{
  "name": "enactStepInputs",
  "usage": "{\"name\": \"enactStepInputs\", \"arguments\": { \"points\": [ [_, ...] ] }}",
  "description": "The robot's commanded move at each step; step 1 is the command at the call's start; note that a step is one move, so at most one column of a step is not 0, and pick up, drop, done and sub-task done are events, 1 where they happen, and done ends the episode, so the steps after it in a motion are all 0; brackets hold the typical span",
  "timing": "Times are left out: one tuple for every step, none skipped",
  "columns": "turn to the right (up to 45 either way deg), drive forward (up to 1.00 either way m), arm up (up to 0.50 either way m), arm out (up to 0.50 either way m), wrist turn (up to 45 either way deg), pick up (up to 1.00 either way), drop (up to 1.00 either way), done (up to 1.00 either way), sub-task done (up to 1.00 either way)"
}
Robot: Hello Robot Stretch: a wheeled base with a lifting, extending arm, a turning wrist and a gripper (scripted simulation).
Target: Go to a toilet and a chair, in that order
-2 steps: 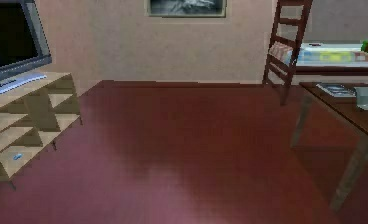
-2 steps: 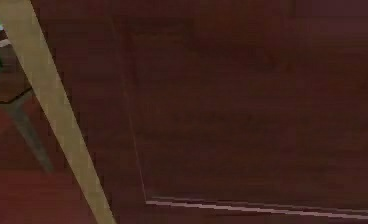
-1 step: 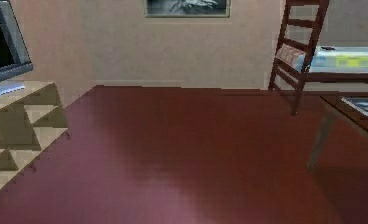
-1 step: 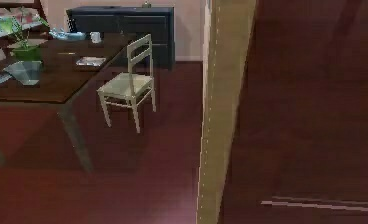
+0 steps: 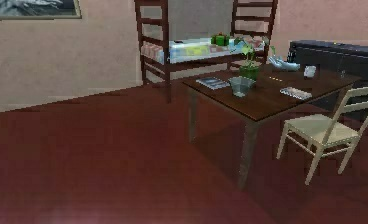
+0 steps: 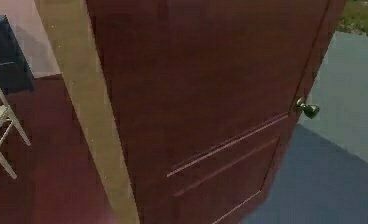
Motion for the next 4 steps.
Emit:
{"name": "enactStepInputs", "arguments": {
  "points": [
    [0.0,0.10,0.00,0.00,0.0,0.00,0.00,0.00,0.00],
    [0.0,0.30,0.00,0.00,0.0,0.00,0.00,0.00,0.00],
    [45.0,0.00,0.00,0.00,0.0,0.00,0.00,0.00,0.00],
    [9.0,0.00,0.00,0.00,0.0,0.00,0.00,0.00,0.00]
  ]
}}
